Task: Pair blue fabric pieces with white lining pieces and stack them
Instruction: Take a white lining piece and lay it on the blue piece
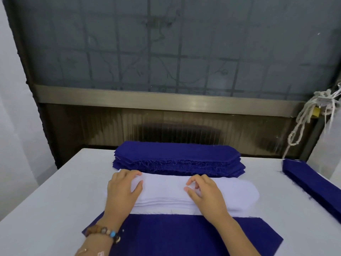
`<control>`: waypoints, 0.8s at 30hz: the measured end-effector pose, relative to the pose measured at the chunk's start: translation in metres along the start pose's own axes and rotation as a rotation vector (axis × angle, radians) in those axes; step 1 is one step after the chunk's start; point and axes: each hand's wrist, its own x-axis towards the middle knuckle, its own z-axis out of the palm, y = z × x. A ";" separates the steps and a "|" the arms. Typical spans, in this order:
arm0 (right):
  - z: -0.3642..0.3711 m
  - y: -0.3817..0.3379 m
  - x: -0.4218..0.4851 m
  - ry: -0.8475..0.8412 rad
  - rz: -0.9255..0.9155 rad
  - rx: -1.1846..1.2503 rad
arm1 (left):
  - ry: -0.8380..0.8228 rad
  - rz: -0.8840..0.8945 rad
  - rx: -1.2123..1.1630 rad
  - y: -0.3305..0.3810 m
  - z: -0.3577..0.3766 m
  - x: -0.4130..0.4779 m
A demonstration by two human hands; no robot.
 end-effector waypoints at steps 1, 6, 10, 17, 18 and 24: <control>0.000 0.000 -0.001 0.001 -0.003 -0.003 | -0.002 -0.024 0.024 0.000 0.000 0.000; 0.001 0.000 -0.002 0.003 -0.003 -0.018 | -0.051 -0.142 0.071 -0.002 0.001 0.000; 0.001 0.000 -0.002 0.008 0.002 -0.014 | -0.088 -0.200 0.116 -0.004 0.002 0.000; 0.003 0.001 -0.003 0.024 -0.009 -0.037 | -0.179 -0.186 0.162 -0.005 0.001 0.000; 0.003 0.001 -0.003 0.026 -0.010 -0.040 | -0.176 -0.174 0.153 -0.004 0.000 0.000; 0.004 0.002 -0.003 0.022 -0.004 -0.040 | -0.066 -0.053 0.126 -0.002 -0.007 0.003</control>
